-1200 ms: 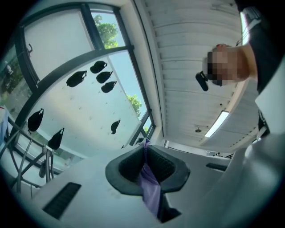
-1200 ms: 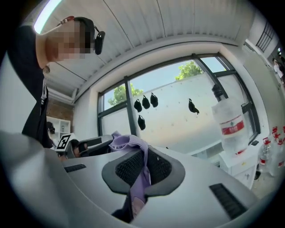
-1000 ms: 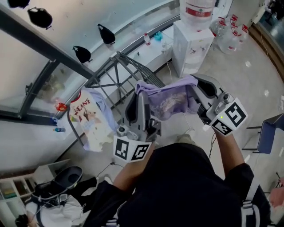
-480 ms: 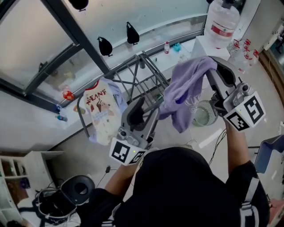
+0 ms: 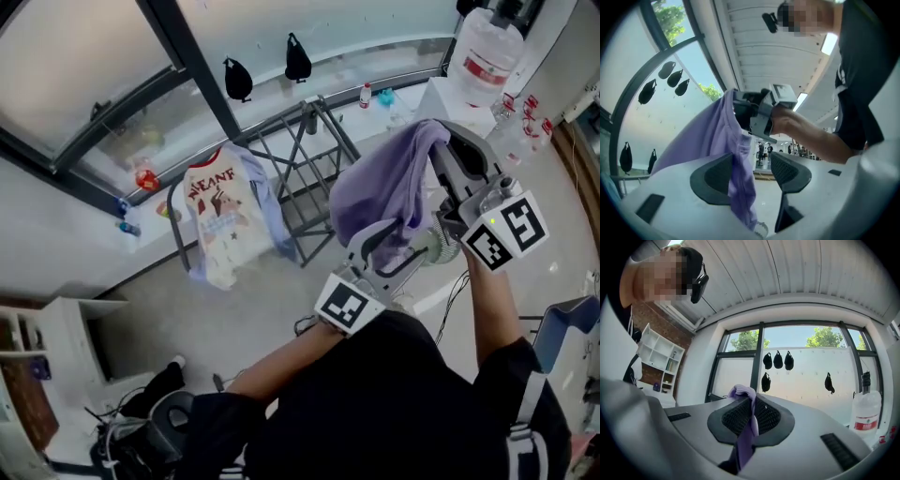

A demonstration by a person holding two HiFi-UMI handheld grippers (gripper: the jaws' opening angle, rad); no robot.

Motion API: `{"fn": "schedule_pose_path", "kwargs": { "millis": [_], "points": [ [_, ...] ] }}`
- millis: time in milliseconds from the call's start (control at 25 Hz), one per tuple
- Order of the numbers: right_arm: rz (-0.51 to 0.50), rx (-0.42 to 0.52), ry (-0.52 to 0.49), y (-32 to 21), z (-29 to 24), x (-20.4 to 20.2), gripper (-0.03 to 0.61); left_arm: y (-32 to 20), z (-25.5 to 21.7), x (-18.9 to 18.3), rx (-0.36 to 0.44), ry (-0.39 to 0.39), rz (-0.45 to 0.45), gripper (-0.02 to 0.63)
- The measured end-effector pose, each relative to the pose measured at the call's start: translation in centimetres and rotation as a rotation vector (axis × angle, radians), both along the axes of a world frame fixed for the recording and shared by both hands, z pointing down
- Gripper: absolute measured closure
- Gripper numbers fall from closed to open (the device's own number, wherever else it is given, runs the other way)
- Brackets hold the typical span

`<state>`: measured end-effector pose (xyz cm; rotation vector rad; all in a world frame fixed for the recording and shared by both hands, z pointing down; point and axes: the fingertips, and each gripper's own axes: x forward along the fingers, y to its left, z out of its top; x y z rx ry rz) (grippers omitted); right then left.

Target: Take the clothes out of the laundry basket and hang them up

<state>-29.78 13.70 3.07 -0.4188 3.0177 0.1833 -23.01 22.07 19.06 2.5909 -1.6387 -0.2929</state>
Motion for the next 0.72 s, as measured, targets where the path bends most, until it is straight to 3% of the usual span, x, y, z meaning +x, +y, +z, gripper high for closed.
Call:
{"fn": "schedule_pose_path", "kwargs": {
  "millis": [80,200,320,520,640,720],
  "points": [
    [0.013,0.003,0.009,0.5,0.7,-0.4,0.569,-0.7,0.8,0.0,-0.01,-0.033,-0.067,0.391],
    [0.028,-0.007,0.006,0.6,1.3,-0.2,0.569,-0.9,2.5,-2.1,-0.05,-0.053,-0.16,0.508],
    [0.036,-0.014,0.004,0.3,1.4,0.0,0.569,-0.4,3.7,-4.7,-0.086,-0.046,-0.192,0.575],
    [0.041,-0.011,0.016,0.3,1.7,-0.5,0.569,0.7,3.5,-7.2,-0.067,-0.037,-0.212,0.597],
    [0.047,0.005,0.027,0.2,1.5,-0.6,0.569,2.0,2.0,-11.2,-0.04,0.002,-0.286,0.598],
    [0.057,0.01,0.032,-0.3,1.4,-0.1,0.569,3.0,0.7,-13.9,-0.004,-0.018,-0.319,0.6]
  ]
}}
